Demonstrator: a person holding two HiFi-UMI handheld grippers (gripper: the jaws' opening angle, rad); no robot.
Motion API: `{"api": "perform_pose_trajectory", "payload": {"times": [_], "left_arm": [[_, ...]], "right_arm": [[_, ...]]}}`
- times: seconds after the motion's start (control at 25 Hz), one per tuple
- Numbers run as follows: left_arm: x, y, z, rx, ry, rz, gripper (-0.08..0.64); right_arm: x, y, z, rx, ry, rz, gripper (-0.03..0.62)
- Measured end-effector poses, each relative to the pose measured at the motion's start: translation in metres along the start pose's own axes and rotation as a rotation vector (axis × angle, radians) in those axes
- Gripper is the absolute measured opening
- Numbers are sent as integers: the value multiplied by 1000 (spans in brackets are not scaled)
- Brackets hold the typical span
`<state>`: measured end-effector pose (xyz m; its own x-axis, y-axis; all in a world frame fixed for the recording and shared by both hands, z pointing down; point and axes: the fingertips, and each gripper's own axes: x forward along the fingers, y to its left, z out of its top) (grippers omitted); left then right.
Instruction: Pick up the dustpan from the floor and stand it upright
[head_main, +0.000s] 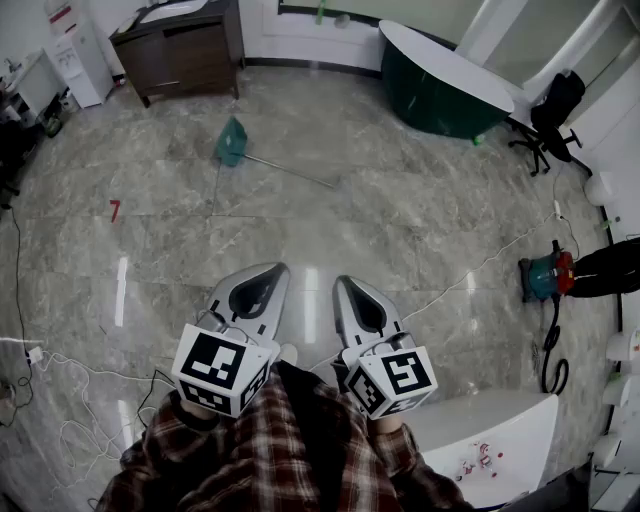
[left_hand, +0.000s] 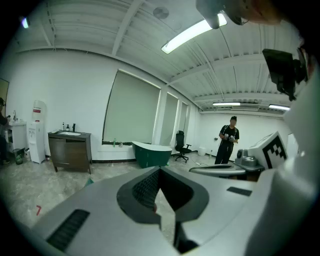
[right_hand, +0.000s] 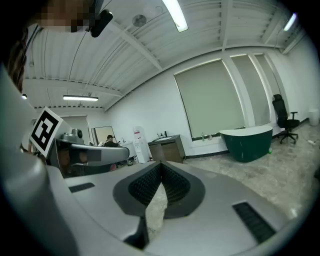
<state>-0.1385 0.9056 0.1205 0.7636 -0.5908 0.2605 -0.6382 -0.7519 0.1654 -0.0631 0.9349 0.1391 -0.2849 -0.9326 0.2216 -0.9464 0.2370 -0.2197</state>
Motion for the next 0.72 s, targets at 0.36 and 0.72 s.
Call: {"api": "perform_pose_trajectory", "payload": {"times": [0.36, 0.72], "left_arm": [[14, 34, -9, -41, 25, 24, 1], [45, 143, 9, -71, 25, 17, 1]], "right_arm": [[35, -9, -6, 21, 39, 4, 11], [139, 7, 4, 4, 80, -16, 11]]}}
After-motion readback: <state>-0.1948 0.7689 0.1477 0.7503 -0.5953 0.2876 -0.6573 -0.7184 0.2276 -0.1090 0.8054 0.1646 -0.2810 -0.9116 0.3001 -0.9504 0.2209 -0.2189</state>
